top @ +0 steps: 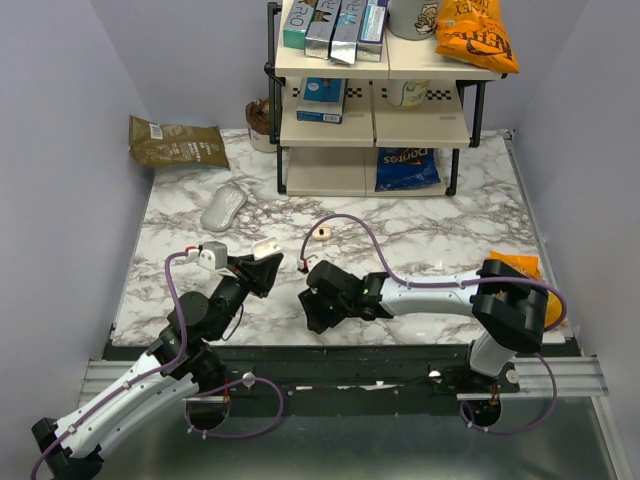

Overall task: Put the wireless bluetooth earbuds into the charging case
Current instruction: Adjust the left earbud at the center of the board.

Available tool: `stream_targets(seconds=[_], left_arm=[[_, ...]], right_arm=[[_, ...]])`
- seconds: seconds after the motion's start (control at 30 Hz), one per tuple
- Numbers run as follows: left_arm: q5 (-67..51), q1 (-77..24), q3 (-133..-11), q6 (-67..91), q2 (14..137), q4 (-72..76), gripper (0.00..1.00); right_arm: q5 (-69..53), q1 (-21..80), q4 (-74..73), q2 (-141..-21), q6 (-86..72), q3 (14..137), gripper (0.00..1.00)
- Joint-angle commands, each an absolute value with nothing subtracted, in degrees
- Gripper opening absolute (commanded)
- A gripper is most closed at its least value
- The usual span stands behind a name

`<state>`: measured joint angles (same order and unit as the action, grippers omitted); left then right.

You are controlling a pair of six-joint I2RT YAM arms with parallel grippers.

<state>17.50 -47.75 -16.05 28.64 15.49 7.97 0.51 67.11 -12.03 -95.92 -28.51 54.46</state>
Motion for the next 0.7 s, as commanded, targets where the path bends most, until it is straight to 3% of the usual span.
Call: stream_targets(seconds=[0.0, 0.67], left_arm=[[18.46, -47.90, -16.08, 28.83, 15.56, 8.35, 0.00], [18.19, -47.90, -16.26, 28.74, 16.26, 8.79, 0.00]], right_arm=[[3.07, 66.97, -12.83, -94.92, -29.35, 52.82, 0.58], [2.29, 66.88, -10.72, -92.46, -27.25, 52.91, 0.60]])
